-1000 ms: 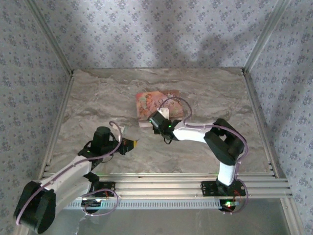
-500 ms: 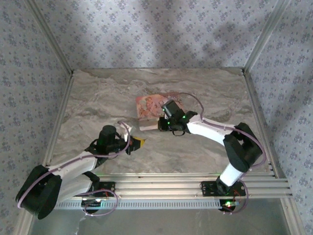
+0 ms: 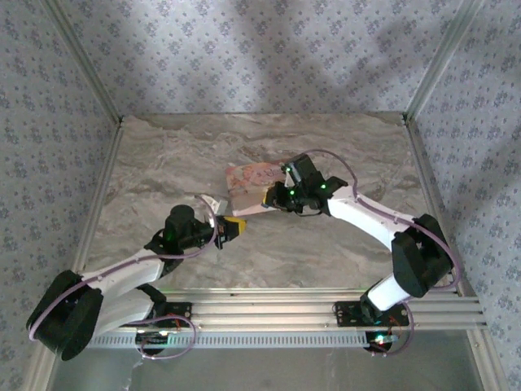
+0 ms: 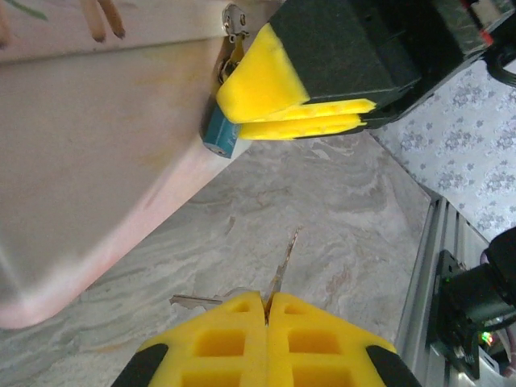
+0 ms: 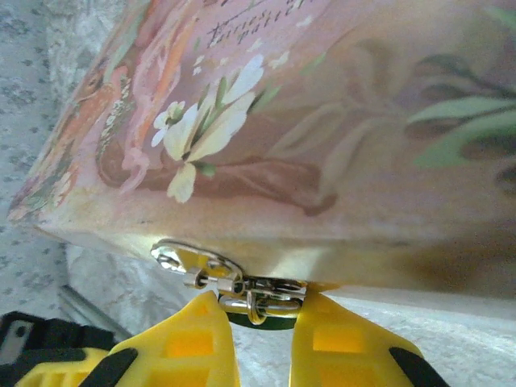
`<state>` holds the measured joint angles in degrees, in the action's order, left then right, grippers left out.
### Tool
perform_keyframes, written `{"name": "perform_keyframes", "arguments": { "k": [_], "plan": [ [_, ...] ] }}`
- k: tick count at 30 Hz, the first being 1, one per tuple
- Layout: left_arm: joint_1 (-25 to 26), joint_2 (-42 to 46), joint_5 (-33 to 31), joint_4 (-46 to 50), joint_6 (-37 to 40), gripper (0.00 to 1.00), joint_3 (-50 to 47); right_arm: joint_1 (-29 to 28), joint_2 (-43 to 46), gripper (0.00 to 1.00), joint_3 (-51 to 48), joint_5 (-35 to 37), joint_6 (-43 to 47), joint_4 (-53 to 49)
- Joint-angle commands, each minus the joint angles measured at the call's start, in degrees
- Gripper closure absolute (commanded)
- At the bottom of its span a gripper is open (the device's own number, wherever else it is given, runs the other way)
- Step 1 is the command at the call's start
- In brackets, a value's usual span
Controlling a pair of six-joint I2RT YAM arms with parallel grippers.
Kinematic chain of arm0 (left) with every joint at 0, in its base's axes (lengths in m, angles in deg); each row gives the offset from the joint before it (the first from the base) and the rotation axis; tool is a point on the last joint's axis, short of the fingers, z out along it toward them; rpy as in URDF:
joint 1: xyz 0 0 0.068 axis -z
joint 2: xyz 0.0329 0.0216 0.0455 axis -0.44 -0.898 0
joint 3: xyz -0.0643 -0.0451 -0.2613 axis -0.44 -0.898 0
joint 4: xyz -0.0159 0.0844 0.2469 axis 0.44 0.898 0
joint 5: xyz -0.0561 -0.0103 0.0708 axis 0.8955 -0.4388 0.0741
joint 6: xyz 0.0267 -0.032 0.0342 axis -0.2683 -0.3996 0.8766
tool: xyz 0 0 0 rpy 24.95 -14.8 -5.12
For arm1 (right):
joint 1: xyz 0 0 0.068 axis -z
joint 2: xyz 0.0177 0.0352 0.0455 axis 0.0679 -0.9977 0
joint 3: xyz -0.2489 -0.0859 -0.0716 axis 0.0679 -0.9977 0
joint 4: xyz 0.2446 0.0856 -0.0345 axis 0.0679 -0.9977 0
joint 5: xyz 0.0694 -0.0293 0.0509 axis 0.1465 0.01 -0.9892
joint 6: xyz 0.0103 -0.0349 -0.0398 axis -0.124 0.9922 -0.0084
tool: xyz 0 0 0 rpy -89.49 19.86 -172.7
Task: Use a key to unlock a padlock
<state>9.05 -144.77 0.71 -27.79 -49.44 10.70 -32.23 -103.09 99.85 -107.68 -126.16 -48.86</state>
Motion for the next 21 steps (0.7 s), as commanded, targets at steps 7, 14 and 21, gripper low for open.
{"name": "perform_keyframes", "arguments": {
  "k": [7, 14, 21],
  "plan": [
    [1.1, -7.2, -3.4, -13.2, -2.7, 1.0, -0.3, 0.6, 2.0, 1.0, 3.4, -6.7, -4.5, 1.6],
    [1.1, -11.9, -3.7, -18.4, -3.7, 1.0, 0.3, 0.5, 2.2, 1.0, 2.8, -6.8, -5.7, 2.6],
    [1.0, -15.2, -3.8, -21.9, -4.4, 1.0, 0.4, 0.5, 3.0, 1.0, 1.7, -5.4, -5.2, 2.3]
  ]
}}
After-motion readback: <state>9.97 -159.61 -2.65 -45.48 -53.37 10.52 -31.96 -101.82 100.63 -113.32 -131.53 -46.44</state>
